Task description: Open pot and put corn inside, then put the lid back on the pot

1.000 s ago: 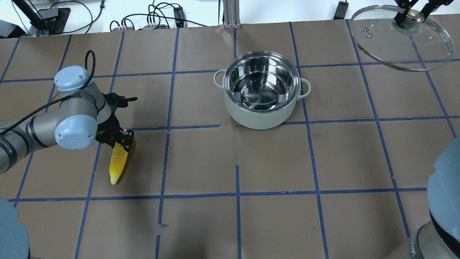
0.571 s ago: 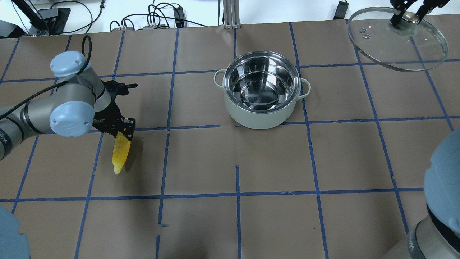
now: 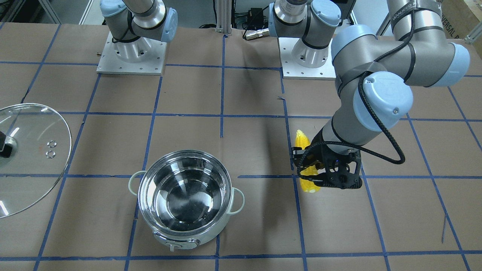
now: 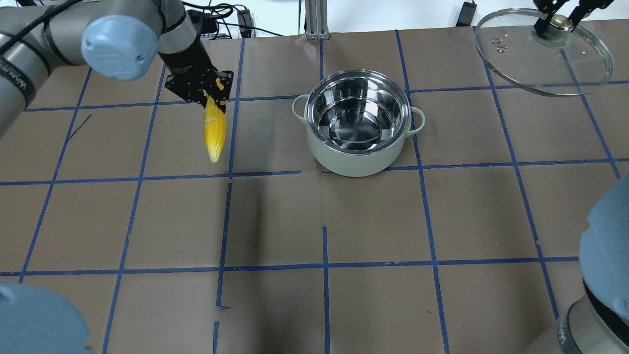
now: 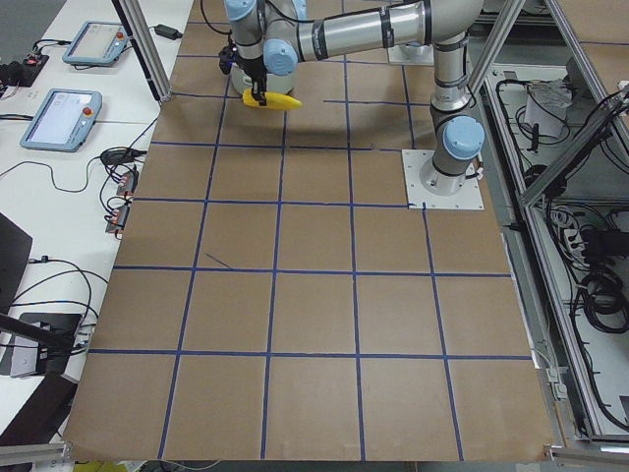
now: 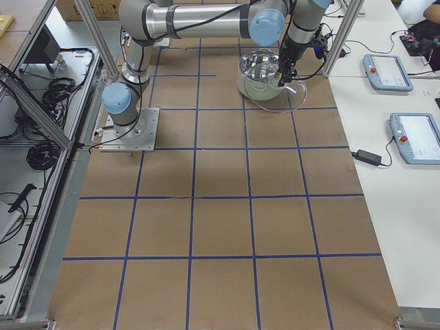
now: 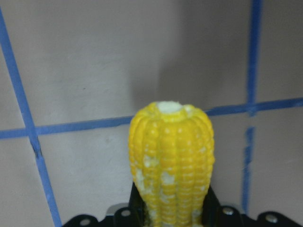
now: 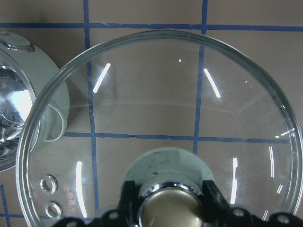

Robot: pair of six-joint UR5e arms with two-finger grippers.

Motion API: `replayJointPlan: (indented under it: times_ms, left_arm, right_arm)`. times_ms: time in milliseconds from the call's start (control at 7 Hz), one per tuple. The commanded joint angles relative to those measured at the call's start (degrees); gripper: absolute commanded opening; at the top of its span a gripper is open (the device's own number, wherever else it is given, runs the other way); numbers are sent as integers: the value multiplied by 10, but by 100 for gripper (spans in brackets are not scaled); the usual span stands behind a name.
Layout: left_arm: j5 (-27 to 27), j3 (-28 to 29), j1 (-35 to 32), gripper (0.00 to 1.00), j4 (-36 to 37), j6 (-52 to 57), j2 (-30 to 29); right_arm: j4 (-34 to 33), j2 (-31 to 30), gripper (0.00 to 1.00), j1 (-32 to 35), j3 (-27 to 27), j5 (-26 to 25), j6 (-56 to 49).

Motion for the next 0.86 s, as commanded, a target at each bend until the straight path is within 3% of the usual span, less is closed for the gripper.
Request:
replayJointPlan:
  times_ms: [0,286,714]
  left_arm:
    - [-9,163,-101,19,-39,-126,-93]
    - [-9,224,-171,19,-35,-163,-159]
    - [-12,226,-179,23,12,-189,-194]
  right_arm:
    - [0,0,8,0,-3,1,1]
    - [-5,4,8,0,-6,0,2]
    - [-4,-1,8,0,-6,0,-1]
